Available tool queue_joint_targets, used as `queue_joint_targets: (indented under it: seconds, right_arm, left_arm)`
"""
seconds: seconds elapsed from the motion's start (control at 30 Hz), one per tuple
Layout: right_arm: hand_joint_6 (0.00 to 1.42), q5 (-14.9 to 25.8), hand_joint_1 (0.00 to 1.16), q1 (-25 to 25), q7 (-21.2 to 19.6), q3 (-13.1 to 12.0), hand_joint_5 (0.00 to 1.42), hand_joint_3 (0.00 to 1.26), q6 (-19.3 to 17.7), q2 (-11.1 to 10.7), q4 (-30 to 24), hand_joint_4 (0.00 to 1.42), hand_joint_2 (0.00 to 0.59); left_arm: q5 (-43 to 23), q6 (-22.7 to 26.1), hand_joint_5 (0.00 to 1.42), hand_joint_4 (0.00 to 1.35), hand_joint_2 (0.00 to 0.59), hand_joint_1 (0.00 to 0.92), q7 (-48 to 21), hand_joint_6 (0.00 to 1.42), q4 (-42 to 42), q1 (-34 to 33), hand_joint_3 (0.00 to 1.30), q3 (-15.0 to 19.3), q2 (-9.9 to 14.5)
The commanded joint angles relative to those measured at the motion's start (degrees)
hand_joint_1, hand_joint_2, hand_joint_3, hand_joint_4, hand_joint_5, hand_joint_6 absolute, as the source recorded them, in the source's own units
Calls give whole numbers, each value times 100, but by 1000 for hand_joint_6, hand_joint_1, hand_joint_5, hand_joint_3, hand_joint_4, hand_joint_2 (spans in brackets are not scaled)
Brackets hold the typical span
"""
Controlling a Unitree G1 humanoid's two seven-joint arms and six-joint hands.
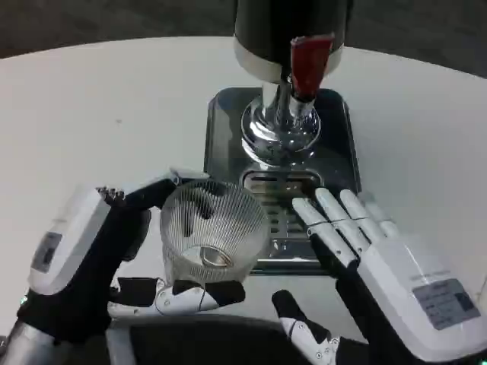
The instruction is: Grasp the cup under the faucet to collect the drink, then remove the cup.
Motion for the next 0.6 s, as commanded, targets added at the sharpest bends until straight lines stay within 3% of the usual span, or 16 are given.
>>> queue_joint_targets:
  seconds: [0.03,0.6]
  right_arm:
    - [0,-7,345,20,27,-44,0,75,-65,62,-66,0,462]
    - [0,-26,325,13,97,-116,0,74,7,107,11,21,463]
  left_arm:
    - [-37,-190,1238,1098,79,605,130,1393,22,61,957,51,1]
    - [109,-321,1238,1111,78,605,269,1393,325,-154,957,69,7]
